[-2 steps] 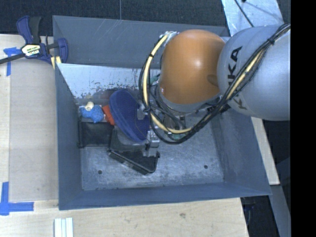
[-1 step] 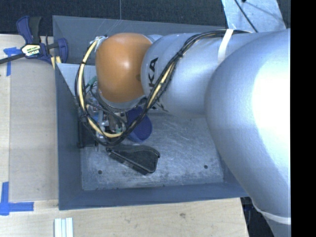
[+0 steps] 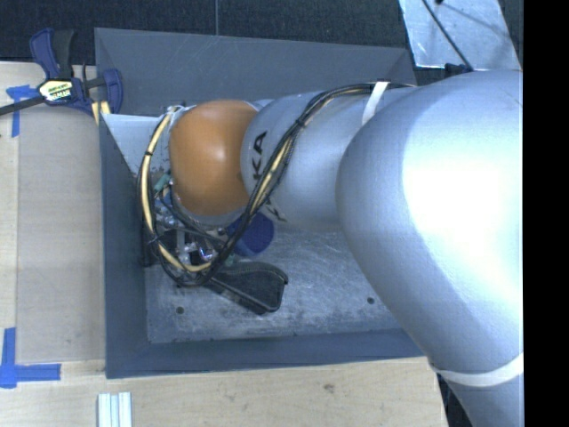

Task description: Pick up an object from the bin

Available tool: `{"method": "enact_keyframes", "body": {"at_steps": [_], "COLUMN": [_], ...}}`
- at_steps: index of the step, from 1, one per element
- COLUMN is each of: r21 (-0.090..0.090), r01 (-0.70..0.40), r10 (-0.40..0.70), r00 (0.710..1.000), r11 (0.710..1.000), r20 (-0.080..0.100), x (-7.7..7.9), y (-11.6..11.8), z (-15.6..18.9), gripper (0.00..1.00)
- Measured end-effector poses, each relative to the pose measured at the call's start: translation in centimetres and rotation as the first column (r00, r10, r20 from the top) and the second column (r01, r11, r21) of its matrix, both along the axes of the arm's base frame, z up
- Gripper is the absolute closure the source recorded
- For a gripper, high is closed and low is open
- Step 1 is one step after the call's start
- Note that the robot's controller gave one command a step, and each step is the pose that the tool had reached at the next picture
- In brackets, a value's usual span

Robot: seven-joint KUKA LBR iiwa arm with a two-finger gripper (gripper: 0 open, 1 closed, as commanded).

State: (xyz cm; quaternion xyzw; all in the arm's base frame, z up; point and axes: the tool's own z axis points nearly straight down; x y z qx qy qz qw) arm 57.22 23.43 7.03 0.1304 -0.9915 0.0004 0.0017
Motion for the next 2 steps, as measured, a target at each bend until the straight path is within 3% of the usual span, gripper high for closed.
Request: {"method": "enact_keyframes", "body": {"at_steps": [1, 2], "r21": [0.001, 0.001], "r01": [0.002, 0.002], "r10": [-0.002, -0.002], "r00": [1.000, 1.000], "r11": [1.000, 1.000], "r20": [0.003, 0.003], "x": [0.13, 0.11], "y": [-0.02, -0.02], "z": [0.24, 0.21], "gripper": [1.00, 0.00]}}
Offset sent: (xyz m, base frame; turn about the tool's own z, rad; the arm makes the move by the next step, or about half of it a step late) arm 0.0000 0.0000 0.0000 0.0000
